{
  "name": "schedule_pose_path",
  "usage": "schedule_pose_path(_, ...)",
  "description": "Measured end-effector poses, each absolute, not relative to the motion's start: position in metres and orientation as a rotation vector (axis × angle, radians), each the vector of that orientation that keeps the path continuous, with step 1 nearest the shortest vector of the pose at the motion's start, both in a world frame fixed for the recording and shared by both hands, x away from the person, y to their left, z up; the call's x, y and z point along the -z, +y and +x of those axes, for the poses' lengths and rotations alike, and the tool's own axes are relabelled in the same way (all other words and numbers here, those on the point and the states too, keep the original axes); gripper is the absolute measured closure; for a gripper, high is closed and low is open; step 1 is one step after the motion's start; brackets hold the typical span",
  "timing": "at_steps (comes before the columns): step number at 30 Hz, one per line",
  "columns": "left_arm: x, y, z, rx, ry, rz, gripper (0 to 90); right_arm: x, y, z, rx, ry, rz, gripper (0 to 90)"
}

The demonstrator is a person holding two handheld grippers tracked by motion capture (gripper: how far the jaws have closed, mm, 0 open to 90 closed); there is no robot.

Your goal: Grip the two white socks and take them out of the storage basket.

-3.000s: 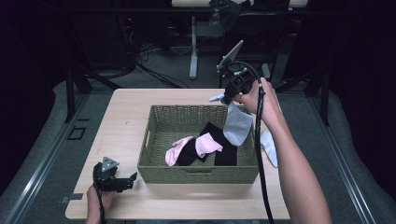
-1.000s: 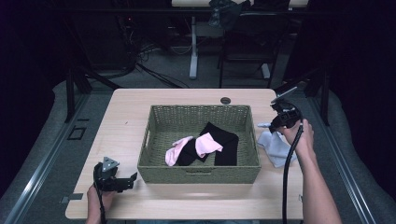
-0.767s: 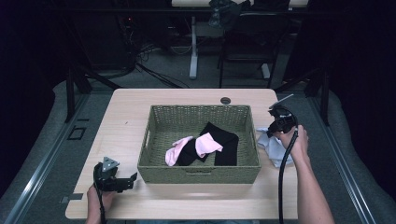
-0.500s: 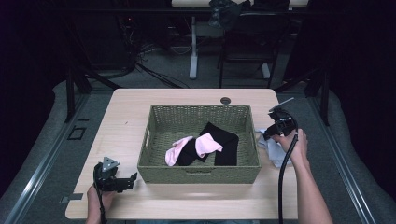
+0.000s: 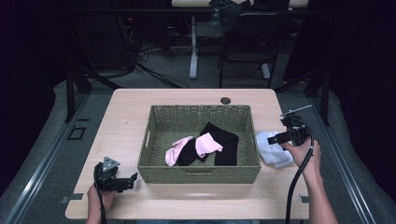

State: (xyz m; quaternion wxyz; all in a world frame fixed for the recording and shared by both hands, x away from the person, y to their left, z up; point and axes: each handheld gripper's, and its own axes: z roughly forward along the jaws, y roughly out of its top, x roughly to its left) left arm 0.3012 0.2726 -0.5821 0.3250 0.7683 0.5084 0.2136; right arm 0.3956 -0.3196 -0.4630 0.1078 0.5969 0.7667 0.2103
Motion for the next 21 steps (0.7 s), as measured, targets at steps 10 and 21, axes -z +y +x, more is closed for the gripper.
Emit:
schedule_pose_path(10,0.582,0.273,0.301,-0.57,1.335,2.008,0.1,0.465,-0.324,0.349,-0.687,2.246,1.668,9.2)
schedule_pose_path(21,0.58,0.274,0.302,-0.57,1.33,1.997,0.1,0.496,-0.329,0.311,-0.679,2.242,1.609,0.0)
